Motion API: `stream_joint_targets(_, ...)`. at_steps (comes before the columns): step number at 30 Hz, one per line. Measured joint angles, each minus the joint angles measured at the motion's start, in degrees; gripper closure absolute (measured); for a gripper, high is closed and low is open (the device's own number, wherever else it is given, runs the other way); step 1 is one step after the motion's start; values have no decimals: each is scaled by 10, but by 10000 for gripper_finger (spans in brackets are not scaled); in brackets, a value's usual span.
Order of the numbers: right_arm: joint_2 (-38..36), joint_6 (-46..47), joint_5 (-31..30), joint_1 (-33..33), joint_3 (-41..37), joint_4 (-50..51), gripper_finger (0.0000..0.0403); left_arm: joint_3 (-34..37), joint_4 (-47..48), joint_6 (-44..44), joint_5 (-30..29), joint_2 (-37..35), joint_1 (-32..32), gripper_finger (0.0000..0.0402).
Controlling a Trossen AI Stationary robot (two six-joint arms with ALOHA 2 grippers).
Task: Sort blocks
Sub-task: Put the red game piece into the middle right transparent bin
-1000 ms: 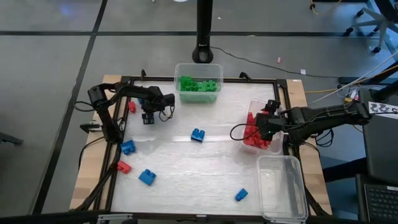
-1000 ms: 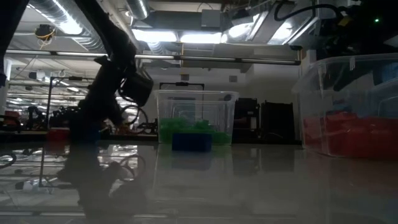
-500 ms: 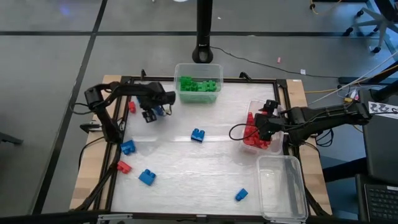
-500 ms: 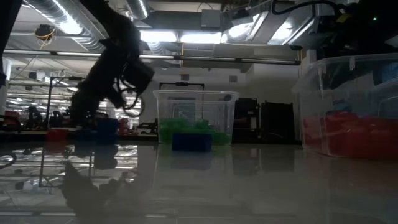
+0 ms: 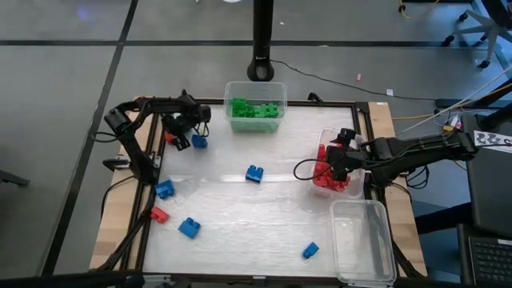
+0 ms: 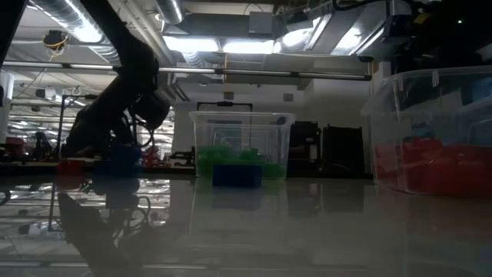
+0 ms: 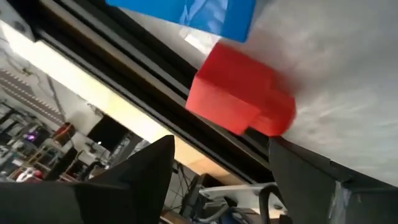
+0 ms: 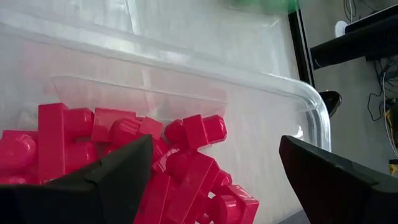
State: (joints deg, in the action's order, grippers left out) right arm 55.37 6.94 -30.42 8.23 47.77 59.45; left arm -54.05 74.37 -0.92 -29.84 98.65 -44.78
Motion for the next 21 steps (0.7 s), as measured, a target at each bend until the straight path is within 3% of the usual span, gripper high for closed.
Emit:
stream_joint_targets(4,0,-3,0,0,0,1,56,14,-30,40,9,3,-25,153)
stream_joint_targets(11,0,-12,0,0,0,1,56,38,-94,103,102,3,-28,153)
stream_joint_targets(21,0,-12,0,0,0,1,56,39,-95,61,222,3,68,153)
